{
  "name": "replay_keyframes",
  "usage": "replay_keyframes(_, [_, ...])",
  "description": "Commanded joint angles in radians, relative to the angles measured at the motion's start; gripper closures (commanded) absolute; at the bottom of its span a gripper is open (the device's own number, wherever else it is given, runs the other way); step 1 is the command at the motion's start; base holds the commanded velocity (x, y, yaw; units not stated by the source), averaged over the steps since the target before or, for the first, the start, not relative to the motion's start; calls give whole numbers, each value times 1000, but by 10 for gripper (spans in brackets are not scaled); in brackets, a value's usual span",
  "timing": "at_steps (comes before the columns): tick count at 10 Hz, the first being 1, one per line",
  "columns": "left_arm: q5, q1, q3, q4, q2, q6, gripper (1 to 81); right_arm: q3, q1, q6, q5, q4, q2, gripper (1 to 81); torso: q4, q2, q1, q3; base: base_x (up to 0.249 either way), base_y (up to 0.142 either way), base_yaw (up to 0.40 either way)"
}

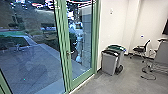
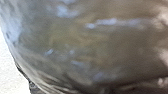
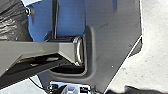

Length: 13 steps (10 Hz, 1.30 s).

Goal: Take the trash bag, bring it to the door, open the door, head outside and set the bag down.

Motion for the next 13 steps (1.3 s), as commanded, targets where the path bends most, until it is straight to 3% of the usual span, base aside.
replay_keyframes(1, [80, -62, -2, 6, 0, 10, 811, -4, 51, -4, -66, -2, 0, 10, 0, 0, 0, 0, 145, -91, 0])
replay_keyframes(13, [80, -66, -2, 8, 7, 10, 811, -18, 51, -4, -65, -2, 0, 10, 0, 0, 0, 0, 143, -75, 0])
